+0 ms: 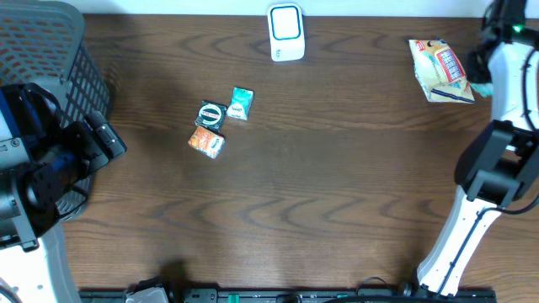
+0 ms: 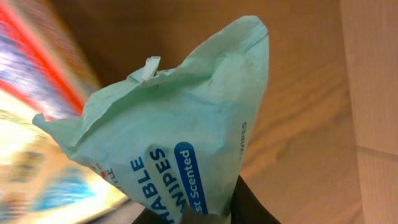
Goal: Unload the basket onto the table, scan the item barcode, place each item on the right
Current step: 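Carry the wipes packet to the right edge and release it, then reach the right gripper to the teal tissue pack beside the tin, then grasp the teal tissue pack with the right gripper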
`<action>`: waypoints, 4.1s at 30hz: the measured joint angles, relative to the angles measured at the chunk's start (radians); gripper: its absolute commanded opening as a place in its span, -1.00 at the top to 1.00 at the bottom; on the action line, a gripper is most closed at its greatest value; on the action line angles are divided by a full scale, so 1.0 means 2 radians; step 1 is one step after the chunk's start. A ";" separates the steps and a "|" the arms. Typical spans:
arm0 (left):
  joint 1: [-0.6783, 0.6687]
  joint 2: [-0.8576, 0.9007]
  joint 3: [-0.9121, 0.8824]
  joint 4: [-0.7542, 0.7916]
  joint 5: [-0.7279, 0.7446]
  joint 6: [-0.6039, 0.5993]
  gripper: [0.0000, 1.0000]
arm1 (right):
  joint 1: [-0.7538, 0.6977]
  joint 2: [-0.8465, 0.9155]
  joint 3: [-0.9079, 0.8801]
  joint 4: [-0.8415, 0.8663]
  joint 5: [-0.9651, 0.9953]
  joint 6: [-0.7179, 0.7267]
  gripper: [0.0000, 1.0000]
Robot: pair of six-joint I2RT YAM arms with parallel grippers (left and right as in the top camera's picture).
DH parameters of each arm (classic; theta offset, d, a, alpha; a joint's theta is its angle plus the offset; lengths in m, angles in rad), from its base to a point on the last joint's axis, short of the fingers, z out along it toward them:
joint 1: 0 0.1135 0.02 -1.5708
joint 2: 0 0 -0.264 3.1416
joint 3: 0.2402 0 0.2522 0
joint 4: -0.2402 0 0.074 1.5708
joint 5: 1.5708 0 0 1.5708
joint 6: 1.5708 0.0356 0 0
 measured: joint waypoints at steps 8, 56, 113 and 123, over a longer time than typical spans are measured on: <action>0.000 0.000 0.000 0.000 0.000 0.000 -0.96 | -0.046 0.000 -0.056 0.001 -0.039 0.010 0.21; 0.000 0.000 0.000 0.000 0.000 0.000 -0.95 | 0.344 -0.090 -0.058 0.053 -0.434 0.182 -0.56; 0.000 0.000 0.000 0.000 0.000 0.000 -0.95 | 0.444 -0.015 -0.123 0.195 -0.266 0.421 0.02; 0.000 0.000 0.000 0.000 0.000 0.000 -0.95 | 0.458 -0.014 -0.190 0.279 -0.264 0.427 0.11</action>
